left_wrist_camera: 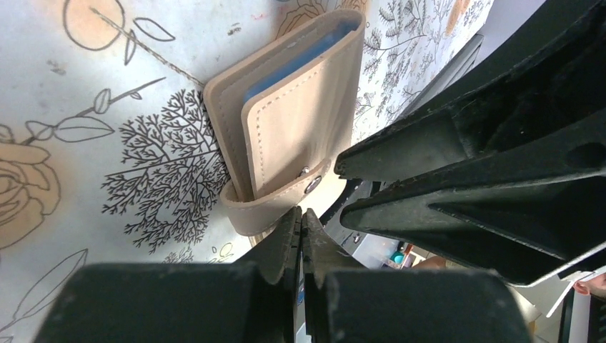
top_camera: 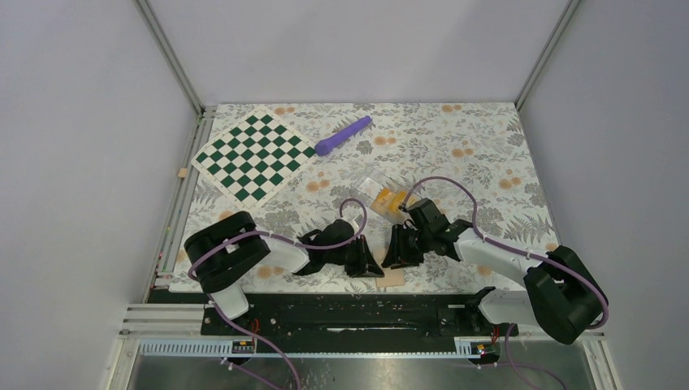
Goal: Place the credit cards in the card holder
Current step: Close the card holder at the center of the board.
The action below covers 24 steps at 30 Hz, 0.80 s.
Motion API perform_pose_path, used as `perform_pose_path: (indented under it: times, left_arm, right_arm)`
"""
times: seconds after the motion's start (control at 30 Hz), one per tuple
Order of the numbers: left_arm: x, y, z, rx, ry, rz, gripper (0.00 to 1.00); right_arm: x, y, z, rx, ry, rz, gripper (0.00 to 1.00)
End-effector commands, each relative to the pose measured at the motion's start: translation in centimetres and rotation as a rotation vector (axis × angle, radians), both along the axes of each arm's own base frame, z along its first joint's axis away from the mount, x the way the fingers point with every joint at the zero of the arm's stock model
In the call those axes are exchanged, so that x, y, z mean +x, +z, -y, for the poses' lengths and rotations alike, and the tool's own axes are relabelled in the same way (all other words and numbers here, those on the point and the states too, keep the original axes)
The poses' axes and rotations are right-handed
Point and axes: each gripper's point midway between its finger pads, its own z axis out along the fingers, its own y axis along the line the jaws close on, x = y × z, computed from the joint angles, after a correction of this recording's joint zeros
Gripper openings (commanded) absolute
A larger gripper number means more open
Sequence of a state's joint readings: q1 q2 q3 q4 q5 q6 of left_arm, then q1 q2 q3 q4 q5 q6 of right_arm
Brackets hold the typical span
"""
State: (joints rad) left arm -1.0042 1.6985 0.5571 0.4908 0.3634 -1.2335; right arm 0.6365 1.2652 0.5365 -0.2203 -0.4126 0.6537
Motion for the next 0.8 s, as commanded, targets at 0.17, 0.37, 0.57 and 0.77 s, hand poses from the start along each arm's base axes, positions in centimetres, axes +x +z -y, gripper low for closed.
perform_pose_path:
  times: [0.17, 0.37, 0.57, 0.77]
  left_arm:
    - [-0.3, -0.1, 0.6, 0.002, -0.043, -0.003, 0.0]
    - [-0.4, -0.2, 0.6, 0.009, -0.046, -0.004, 0.0]
    - [-0.4, -0.4, 0.5, 0.021, -0.048, -0.007, 0.0]
    - [-0.4, -0.3, 0.5, 0.023, -0.052, -0.004, 0.0]
  right_arm:
    - [1.3, 0.2, -0.7, 0.019, -0.004, 0.022, 0.37]
    - [1.7, -0.1, -0.8, 0.002, 0.005, 0.016, 0.35]
    - [1.9, 0.0, -1.0, 0.015, 0.0, 0.014, 0.14]
    - [1.7, 0.0, -1.0, 0.021, -0.002, 0.018, 0.0]
